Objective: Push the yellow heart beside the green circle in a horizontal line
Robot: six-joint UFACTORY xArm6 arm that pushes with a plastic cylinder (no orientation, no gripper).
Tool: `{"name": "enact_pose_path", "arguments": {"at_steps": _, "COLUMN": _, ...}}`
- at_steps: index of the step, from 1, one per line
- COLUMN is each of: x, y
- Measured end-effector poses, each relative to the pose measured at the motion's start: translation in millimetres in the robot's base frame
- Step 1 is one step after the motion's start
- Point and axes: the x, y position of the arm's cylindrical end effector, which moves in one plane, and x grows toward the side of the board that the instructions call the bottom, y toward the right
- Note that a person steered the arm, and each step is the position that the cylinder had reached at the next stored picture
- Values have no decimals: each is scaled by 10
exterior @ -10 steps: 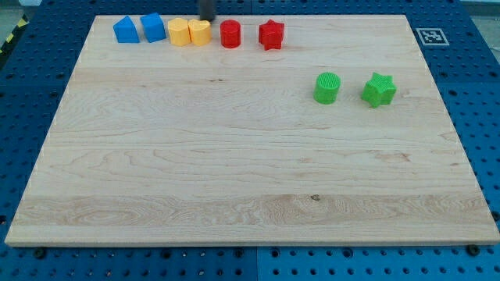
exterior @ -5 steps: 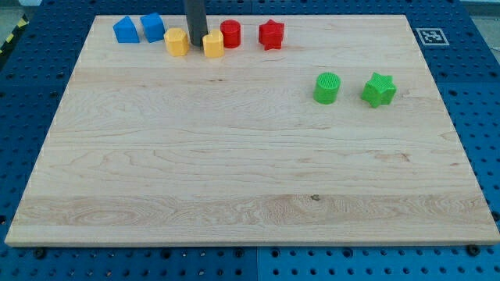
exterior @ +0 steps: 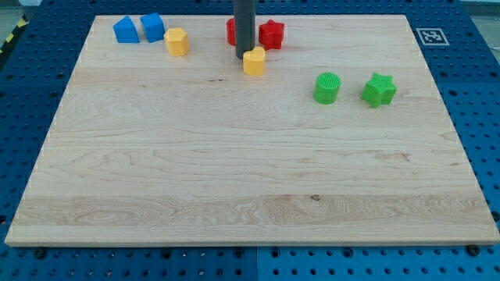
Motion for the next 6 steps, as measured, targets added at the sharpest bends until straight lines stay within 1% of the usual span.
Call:
{"name": "enact_pose_path", "arguments": {"at_steps": 2, "x": 384, "y": 521}}
{"name": "enact_pose_path", "arguments": {"at_steps": 3, "x": 437, "y": 634}}
{"name": "enact_pose_path", "arguments": {"at_steps": 4, "x": 428, "y": 518}}
{"name": "enact_pose_path", "arguments": {"at_steps": 5, "x": 194, "y": 207}}
{"name": "enact_pose_path", "arguments": {"at_steps": 6, "x": -172, "y": -144}}
